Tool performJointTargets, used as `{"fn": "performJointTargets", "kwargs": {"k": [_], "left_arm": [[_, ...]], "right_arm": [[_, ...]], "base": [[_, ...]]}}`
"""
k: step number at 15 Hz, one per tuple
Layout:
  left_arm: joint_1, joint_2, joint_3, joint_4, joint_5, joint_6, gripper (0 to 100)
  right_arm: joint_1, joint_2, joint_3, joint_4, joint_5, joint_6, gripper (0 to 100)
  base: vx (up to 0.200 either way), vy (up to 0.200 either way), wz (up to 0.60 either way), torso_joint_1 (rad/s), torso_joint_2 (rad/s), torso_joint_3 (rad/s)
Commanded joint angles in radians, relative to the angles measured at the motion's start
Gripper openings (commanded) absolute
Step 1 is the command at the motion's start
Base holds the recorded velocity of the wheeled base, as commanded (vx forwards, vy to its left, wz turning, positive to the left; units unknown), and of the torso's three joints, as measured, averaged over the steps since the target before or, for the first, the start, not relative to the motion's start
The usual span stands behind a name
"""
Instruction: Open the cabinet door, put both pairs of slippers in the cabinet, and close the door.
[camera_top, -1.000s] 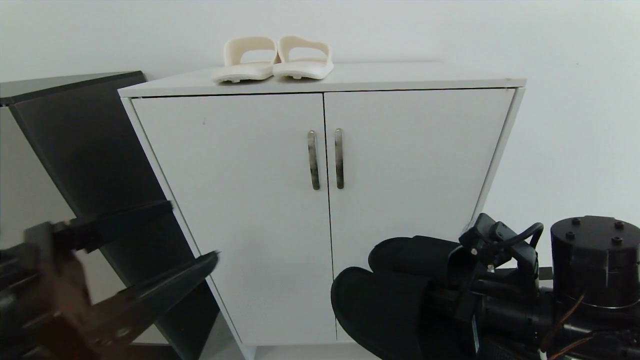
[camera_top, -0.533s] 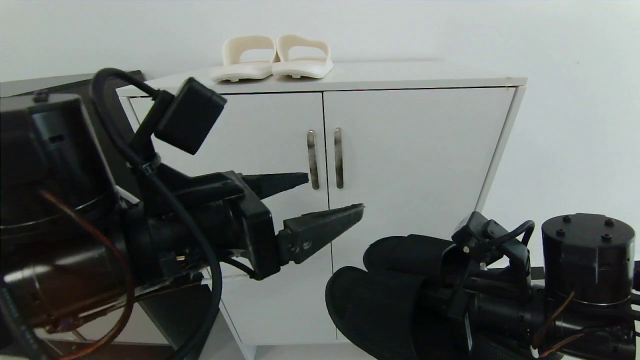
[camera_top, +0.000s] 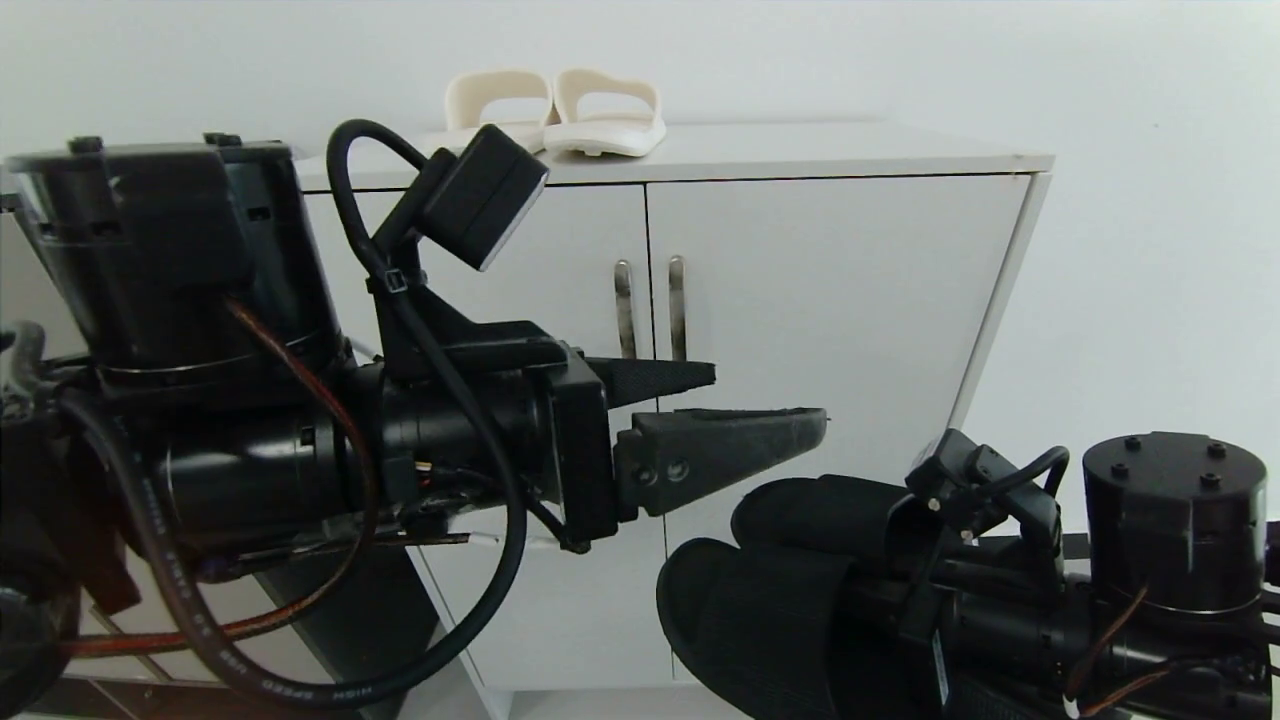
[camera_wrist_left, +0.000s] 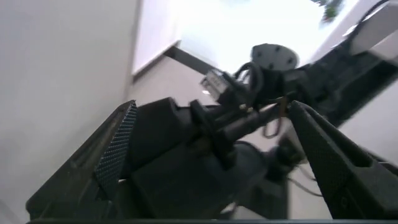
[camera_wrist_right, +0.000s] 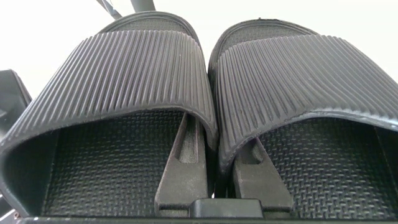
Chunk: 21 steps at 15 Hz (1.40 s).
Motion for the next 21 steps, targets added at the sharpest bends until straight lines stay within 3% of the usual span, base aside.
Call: {"fn": "performJointTargets", "kwargs": {"k": [1, 3, 4, 5, 9, 11, 15, 21], "left_arm": [[0.002, 0.017, -0.046, 0.002, -0.044, -0.062, 100], [0.031, 0.02, -0.101, 0.057, -0.067, -0.113, 100], [0.044, 0.031, -0.121, 0.085, -0.061, -0.111, 100], [0.059, 0.046, -0.126, 0.085, -0.05, -0.107, 100], [0.099, 0.118, -0.129, 0.046, 0.019, -0.007, 100], [0.125, 0.157, -0.146, 0.0, 0.018, -0.007, 100], [0.176, 0.187, -0.184, 0.002, 0.007, -0.01, 100], [0.197, 0.207, -0.196, 0.0, 0.007, -0.01, 100]], "right_arm": [[0.0, 0.004, 0.001, -0.001, 0.001, 0.0, 0], [0.003, 0.004, 0.007, -0.001, 0.001, -0.002, 0], [0.003, 0.004, 0.007, -0.002, 0.001, -0.002, 0], [0.003, 0.004, 0.007, -0.008, 0.001, -0.002, 0], [0.003, 0.008, 0.007, -0.01, 0.003, 0.0, 0], [0.003, 0.013, 0.009, -0.011, 0.003, 0.0, 0], [0.003, 0.021, 0.009, -0.033, 0.003, 0.001, 0], [0.005, 0.019, 0.013, -0.036, 0.001, 0.0, 0]], "base": [[0.0, 0.0, 0.0, 0.0, 0.0, 0.0], [0.0, 0.0, 0.0, 0.0, 0.0, 0.0], [0.0, 0.0, 0.0, 0.0, 0.0, 0.0], [0.0, 0.0, 0.0, 0.0, 0.0, 0.0], [0.0, 0.0, 0.0, 0.0, 0.0, 0.0], [0.0, 0.0, 0.0, 0.0, 0.0, 0.0], [0.0, 0.0, 0.0, 0.0, 0.0, 0.0], [0.0, 0.0, 0.0, 0.0, 0.0, 0.0]]}}
